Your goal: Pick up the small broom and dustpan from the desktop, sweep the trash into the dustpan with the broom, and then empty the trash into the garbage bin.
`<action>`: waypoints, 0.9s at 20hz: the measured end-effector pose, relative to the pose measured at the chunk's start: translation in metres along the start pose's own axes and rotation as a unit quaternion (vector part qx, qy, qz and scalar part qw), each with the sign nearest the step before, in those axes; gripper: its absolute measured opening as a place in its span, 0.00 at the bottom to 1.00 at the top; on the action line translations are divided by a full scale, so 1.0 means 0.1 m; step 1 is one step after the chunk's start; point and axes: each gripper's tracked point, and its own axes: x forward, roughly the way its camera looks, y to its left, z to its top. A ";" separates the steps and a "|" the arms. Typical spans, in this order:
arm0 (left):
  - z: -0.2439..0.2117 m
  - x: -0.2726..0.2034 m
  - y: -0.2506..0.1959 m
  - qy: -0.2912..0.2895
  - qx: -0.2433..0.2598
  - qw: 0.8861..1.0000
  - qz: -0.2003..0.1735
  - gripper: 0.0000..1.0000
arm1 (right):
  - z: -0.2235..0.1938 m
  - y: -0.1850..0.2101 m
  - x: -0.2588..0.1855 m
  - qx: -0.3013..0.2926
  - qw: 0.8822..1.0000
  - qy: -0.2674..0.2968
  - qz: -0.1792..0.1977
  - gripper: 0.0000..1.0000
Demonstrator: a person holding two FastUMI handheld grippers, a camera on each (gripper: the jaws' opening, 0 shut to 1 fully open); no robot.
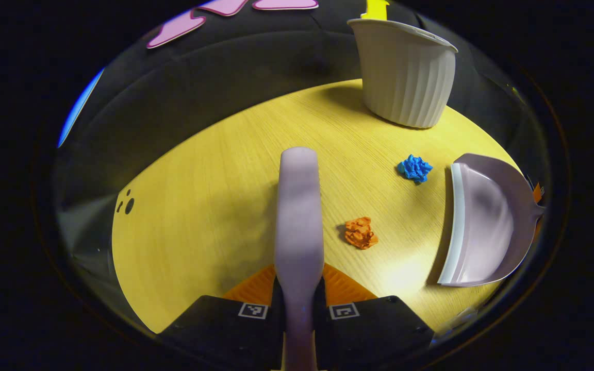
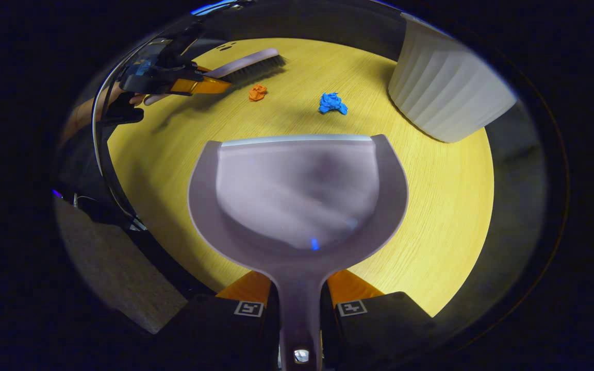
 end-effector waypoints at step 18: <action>0.51 -0.38 -1.77 0.050 0.007 0.965 -0.257 0.27 | 0.14 -0.21 0.15 -0.020 0.998 -0.045 0.024 0.37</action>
